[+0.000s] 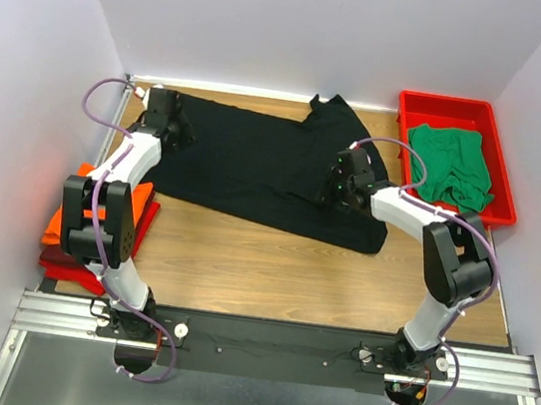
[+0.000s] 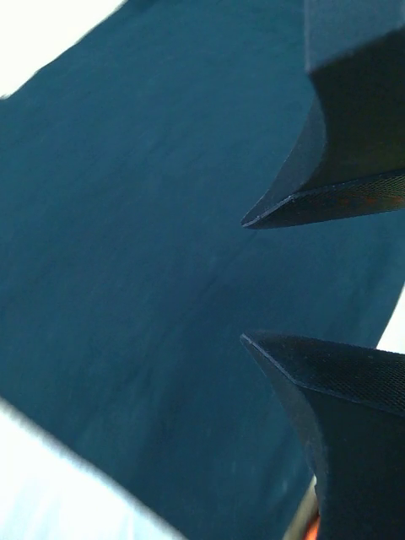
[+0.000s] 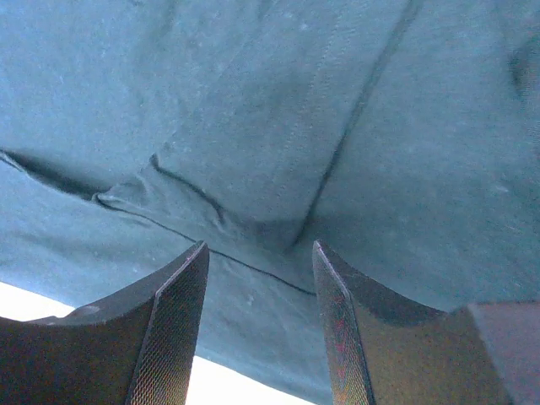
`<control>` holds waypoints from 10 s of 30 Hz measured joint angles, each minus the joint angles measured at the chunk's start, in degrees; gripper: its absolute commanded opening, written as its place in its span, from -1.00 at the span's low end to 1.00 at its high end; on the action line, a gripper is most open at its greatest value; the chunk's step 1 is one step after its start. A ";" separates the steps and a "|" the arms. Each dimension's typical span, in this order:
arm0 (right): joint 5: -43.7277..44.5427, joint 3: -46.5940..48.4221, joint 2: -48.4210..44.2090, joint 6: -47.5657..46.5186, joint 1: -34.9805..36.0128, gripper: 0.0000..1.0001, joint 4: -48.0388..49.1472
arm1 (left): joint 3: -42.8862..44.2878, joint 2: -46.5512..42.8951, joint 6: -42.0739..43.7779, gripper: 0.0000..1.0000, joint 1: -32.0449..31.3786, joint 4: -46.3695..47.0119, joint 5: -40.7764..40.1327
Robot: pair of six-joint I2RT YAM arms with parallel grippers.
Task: Fold and stack the t-shirts
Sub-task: Fold the tshirt
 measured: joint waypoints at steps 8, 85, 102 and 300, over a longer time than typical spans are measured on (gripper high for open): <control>-0.15 0.72 3.21 1.64 0.26 0.07 0.85 | 0.00 -2.45 3.41 0.18 -3.21 0.42 3.17; 3.72 8.00 5.09 -6.29 0.63 -0.10 3.74 | -1.66 -2.08 5.09 0.14 -3.56 4.44 9.97; 10.56 12.96 13.79 -13.53 1.07 -0.10 3.37 | -1.66 -1.86 5.31 0.14 -3.56 4.44 10.01; -10.08 39.28 22.71 -10.16 -15.06 0.78 -1.64 | 36.83 30.27 -8.50 0.47 -4.07 -14.86 -20.41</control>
